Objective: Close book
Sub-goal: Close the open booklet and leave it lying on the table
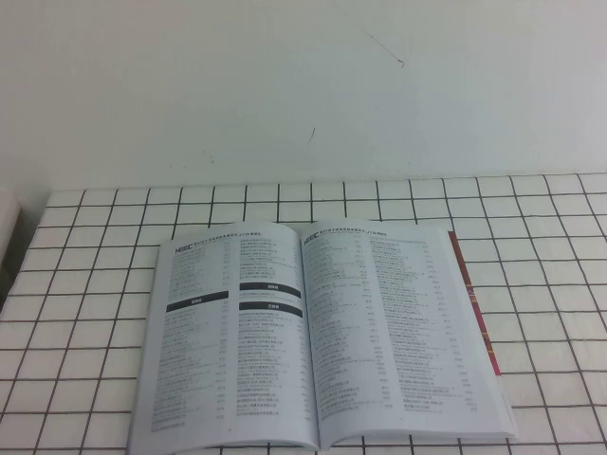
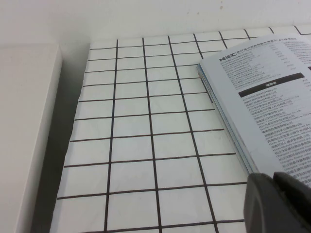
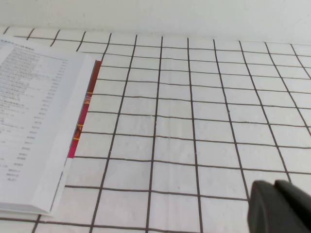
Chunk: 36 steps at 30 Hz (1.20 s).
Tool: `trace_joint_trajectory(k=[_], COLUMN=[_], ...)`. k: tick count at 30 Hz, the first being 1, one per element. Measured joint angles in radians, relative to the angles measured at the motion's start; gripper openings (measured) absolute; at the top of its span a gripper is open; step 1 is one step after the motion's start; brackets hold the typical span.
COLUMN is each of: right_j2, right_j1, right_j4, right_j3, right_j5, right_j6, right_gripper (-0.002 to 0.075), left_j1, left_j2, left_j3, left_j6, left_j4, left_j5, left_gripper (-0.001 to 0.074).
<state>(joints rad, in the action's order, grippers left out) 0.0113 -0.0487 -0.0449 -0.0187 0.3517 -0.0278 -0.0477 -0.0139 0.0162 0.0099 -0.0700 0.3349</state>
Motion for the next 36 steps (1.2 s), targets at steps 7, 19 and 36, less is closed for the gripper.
trace_joint_trajectory(k=[7, 19, 36], right_j2=[0.000, 0.000, 0.000], right_j1=[0.000, 0.000, 0.000], right_j4=[0.000, 0.000, 0.000], right_j3=[0.000, 0.000, 0.000], right_j5=[0.000, 0.000, 0.000], right_j6=[0.000, 0.000, 0.000], right_gripper=[-0.0003, -0.0003, -0.0003], left_j1=[0.000, 0.000, 0.000], left_j2=[0.000, 0.000, 0.000], left_j3=[0.000, 0.000, 0.000], left_j6=[0.000, 0.000, 0.029], left_j4=[0.000, 0.000, 0.010], left_j5=[0.000, 0.000, 0.000], left_gripper=[-0.0004, -0.0004, -0.0004])
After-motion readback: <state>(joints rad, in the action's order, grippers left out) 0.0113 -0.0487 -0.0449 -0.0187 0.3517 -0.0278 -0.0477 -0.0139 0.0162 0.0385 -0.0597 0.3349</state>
